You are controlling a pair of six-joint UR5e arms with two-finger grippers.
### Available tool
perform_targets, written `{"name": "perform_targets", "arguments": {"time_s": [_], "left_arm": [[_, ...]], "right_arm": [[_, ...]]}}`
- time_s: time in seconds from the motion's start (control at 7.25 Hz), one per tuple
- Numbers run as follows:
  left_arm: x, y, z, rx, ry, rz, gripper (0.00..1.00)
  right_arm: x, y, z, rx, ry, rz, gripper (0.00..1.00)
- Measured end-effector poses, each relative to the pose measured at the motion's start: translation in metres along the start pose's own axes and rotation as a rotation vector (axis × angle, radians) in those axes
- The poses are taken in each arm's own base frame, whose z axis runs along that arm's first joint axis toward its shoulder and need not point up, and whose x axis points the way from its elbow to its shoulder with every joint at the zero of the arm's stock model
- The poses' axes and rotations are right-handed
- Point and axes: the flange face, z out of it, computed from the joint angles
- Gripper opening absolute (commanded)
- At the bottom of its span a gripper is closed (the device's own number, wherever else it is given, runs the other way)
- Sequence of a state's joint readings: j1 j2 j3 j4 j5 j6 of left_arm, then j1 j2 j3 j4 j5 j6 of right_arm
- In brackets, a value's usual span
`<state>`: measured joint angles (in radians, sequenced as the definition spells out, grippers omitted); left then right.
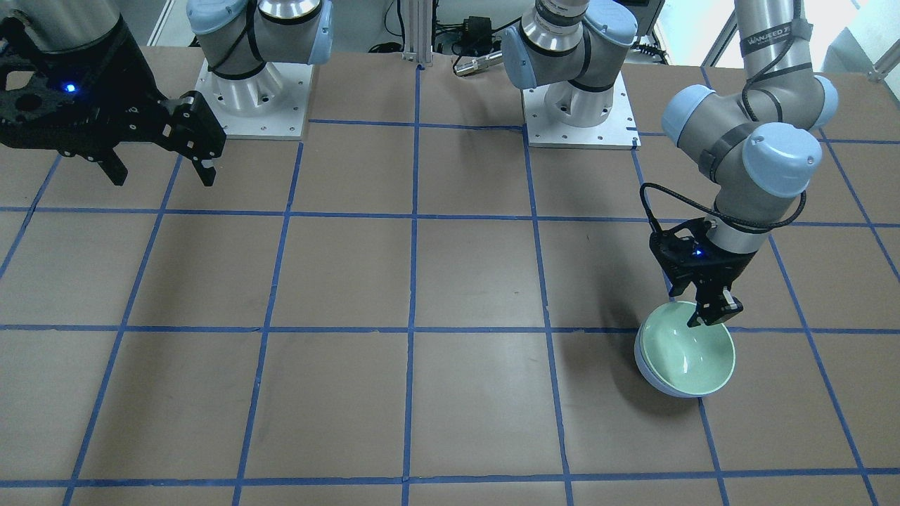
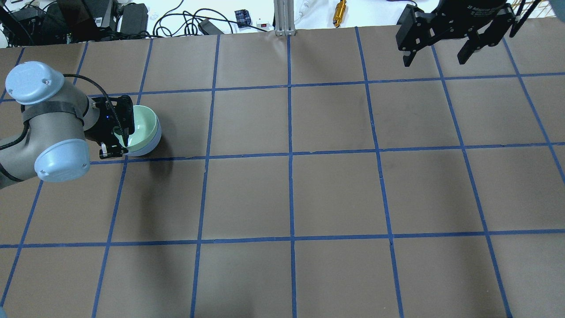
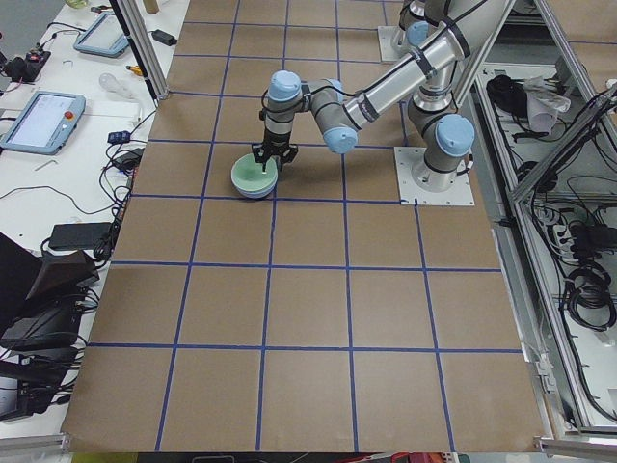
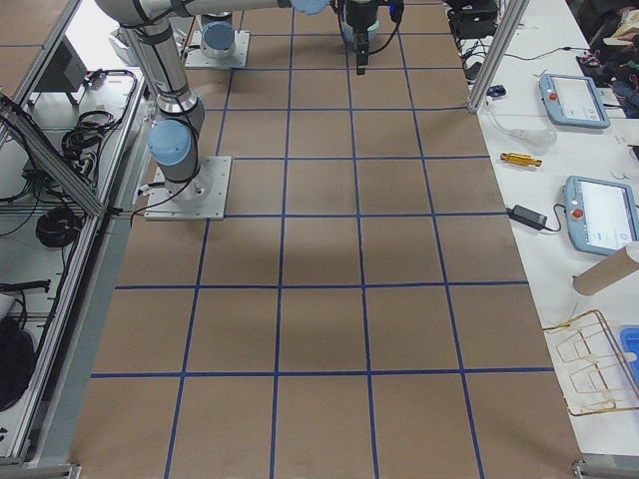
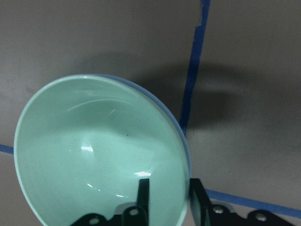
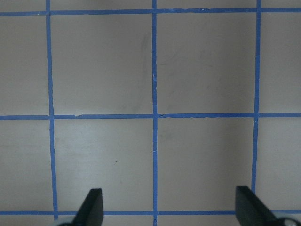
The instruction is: Stack green bowl on blue bowl
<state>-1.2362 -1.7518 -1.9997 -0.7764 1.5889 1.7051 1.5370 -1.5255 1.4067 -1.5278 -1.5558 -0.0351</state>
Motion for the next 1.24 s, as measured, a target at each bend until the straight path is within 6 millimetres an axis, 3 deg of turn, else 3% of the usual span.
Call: {"name": "perform_targets", "arguments": {"time_s": [0.14,0.41,0.69,0.83,0.97,1.24], "left_arm": [[-0.009,0.001,-0.026,0.001,0.015,-0.024,1.0],[-0.027,-0.002,-0.11,0.01,0.114,-0.172,1.0],[-0.023,-0.032,-0.188,0.003,0.133,-0.336,1.0],[-0.014,-0.053,-0.216,-0.001,0.114,-0.457,1.0],[-0.004,-0.073,-0.232,-0.006,0.1,-0.612,1.0],[0.014,-0.123,-0.239,-0.016,0.113,-0.962,1.0]], "right_arm": [[0.0,0.0,0.0,0.0,0.0,0.0,1.0],[0.0,0.0,0.0,0.0,0.0,0.0,1.0],[0.0,0.0,0.0,0.0,0.0,0.0,1.0],[0.0,0.0,0.0,0.0,0.0,0.001,1.0],[0.0,0.0,0.0,0.001,0.0,0.001,1.0],[0.0,0.0,0.0,0.001,0.0,0.001,1.0]]}}
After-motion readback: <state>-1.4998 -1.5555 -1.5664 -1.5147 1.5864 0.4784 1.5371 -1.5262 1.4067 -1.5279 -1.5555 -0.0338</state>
